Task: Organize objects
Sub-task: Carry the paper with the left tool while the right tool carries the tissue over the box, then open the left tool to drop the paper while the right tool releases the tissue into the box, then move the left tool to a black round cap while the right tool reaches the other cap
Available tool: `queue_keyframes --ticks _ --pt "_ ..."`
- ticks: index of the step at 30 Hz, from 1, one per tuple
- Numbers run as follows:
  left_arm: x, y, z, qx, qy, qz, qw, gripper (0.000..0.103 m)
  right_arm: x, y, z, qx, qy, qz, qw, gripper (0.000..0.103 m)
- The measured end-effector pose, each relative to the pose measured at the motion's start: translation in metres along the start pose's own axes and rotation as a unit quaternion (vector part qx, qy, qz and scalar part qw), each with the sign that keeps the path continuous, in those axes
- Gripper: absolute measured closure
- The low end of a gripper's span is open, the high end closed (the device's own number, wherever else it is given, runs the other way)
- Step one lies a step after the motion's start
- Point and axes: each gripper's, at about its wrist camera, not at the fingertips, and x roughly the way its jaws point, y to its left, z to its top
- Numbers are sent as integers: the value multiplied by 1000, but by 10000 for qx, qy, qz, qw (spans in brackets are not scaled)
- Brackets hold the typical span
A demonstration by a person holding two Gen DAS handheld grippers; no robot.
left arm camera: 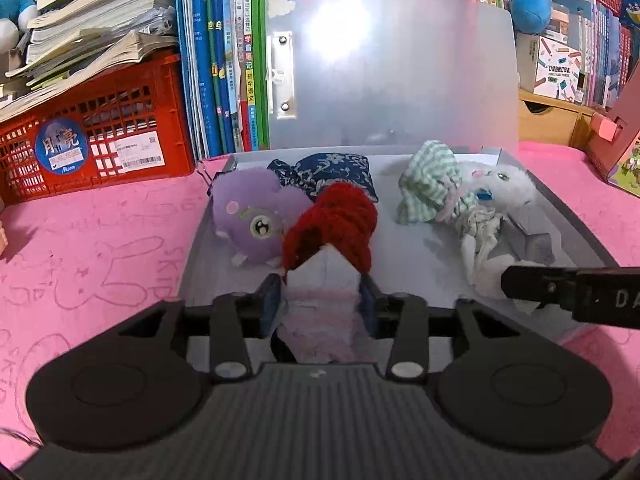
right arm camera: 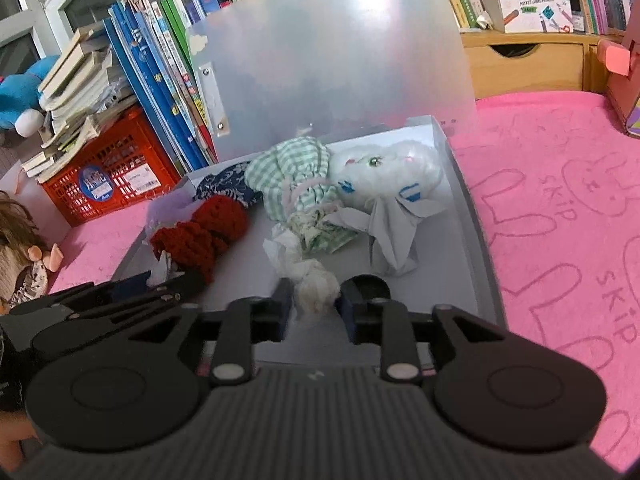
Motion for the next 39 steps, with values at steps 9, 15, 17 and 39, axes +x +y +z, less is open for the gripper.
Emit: queue_keyframes --ticks 9,15,17,39 --pt "-17 1 3 -55 -113 -52 9999 36 -23 3 2 -158 -214 -31 9996 46" --pt "-34 -3 1 64 -229 -123 9996 36 -43 5 -1 -304 -345 -103 9989 44" --pt "-41 -4 0 107 -259 -147 9995 35 -49 5 -2 -332 -374 -115 9987 43" --pt "-132 -12 -37 240 -653 -779 9945 29 -136 34 -55 -1311 -1009 -317 9857 36"
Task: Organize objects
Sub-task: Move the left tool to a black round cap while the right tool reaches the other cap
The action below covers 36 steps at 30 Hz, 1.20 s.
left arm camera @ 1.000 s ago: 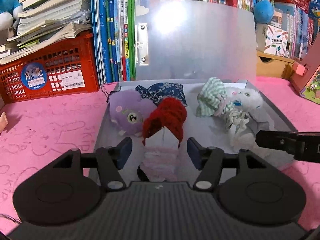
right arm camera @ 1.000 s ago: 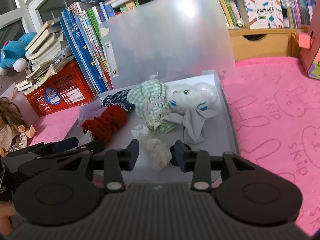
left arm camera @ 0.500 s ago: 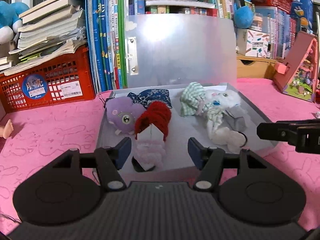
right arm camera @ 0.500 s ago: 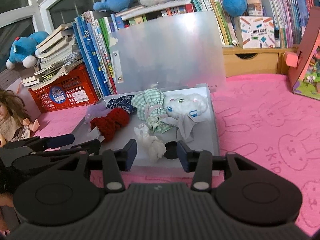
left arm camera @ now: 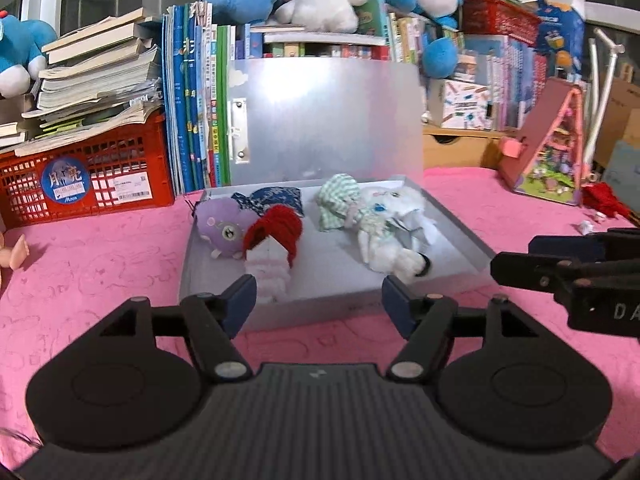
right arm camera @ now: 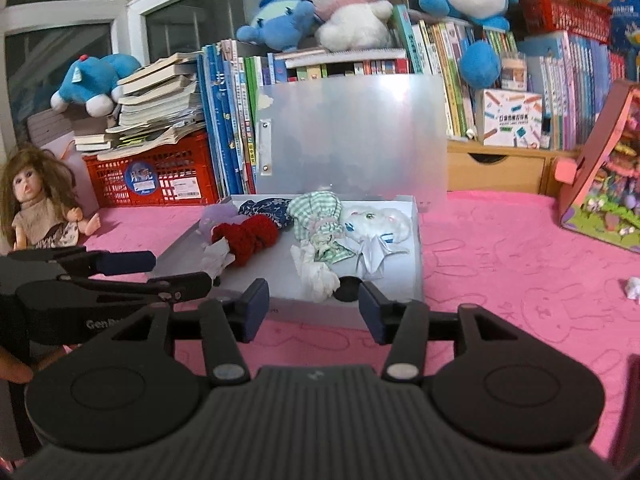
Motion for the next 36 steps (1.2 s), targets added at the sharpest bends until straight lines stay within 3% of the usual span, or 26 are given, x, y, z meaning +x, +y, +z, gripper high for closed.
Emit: queue_keyframes --ticks 9,18,29,34,36 --pt "-40 -13 -35 96 -24 -329 9994 26 -42 7 -39 -230 -72 -260 9994 34" --pt "-65 -36 -74 429 261 -876 9949 19 -78 13 -79 -527 60 -492 9974 30" --pt "-78 -50 -103 760 467 -1125 9896 18 -109 17 -119 -929 425 -58 9948 29" --pt "-78 -49 -104 762 501 -1118 9895 18 -109 22 -124 -906 454 221 9946 41" --pt "-78 -50 -105 770 501 -1139 9892 18 -106 25 -125 -918 438 174 9947 57"
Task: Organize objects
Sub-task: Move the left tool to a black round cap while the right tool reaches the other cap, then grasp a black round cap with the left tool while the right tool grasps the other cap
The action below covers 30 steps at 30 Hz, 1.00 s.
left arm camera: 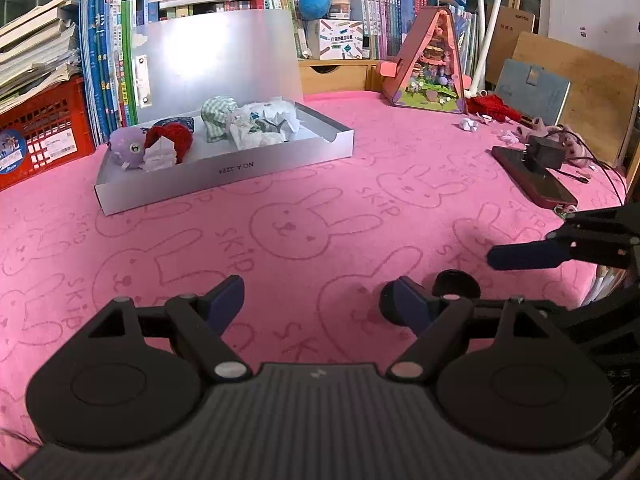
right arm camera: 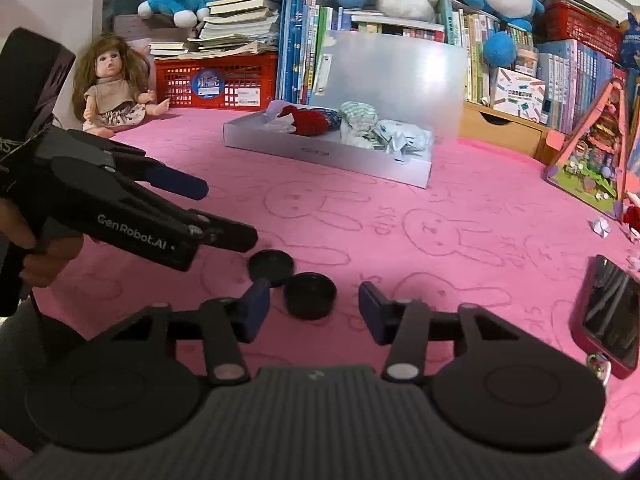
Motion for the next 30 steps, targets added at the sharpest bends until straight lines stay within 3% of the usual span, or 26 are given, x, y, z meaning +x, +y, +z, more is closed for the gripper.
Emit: queue_keyframes --ticks 5,8,9,13,22,26,30 --pt "1 -1 -1 11 6 -29 10000 18 4 -2 0 155 19 18 9999 69" --pt "0 -3 -1 26 7 -63 10000 18 4 -2 0 168 35 50 9998 68" --pt "0 -4 -2 41 8 -69 10000 18 4 -3 1 188 37 63 9998 61" --pt "0 -6 -4 90 23 -100 9999 18 5 -5 1 249 37 147 9996 53" --pt "2 -8 -6 60 73 -165 9998 18 13 -3 0 277 149 53 9995 54" --pt "4 -7 -8 23 90 -155 9998 18 14 -2 0 299 95 20 9995 65" --pt "4 -8 -9 27 94 -178 9998 18 15 -4 2 342 82 -122 9993 66"
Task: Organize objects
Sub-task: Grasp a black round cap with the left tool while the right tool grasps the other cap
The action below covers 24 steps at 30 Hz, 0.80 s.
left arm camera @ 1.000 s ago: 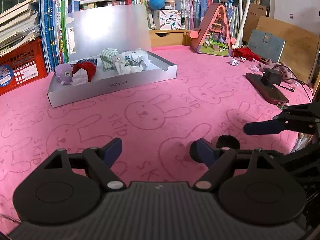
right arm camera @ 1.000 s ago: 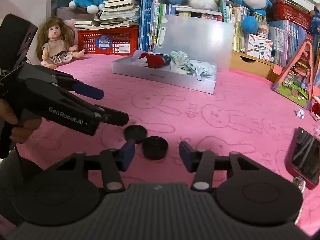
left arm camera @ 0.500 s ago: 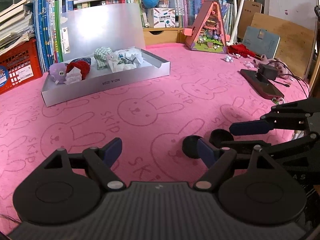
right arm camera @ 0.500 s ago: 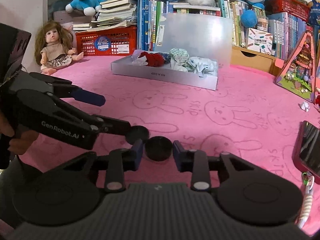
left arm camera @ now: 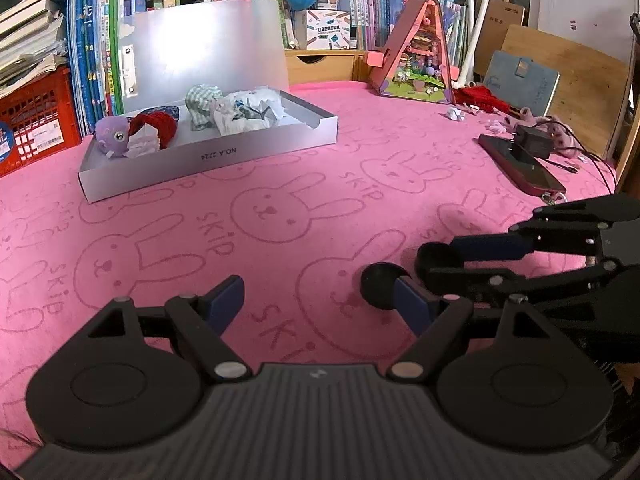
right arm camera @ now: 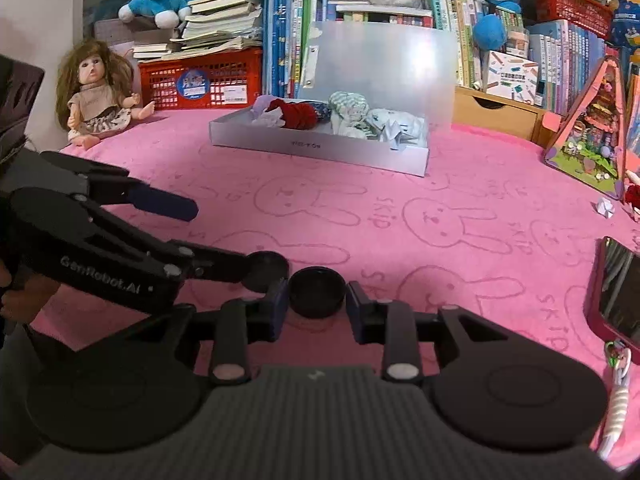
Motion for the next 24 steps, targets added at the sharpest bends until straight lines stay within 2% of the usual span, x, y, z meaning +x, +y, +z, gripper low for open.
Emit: queue_keyframes --ticks 12,20,22,24 --pt "7 -24 -3 144 -120 -205 9996 22 -3 -17 -2 172 29 -372 9992 65" --pt "14 -32 -3 228 -168 -121 9995 59 -2 -17 -2 227 32 -321 9992 65" --pt "14 -31 -2 172 -169 -92 9997 65 -1 -15 -2 209 31 -282 9994 65" --pt "14 -29 -1 85 -159 -100 9998 66 -1 -13 -2 200 31 -239 9995 65"
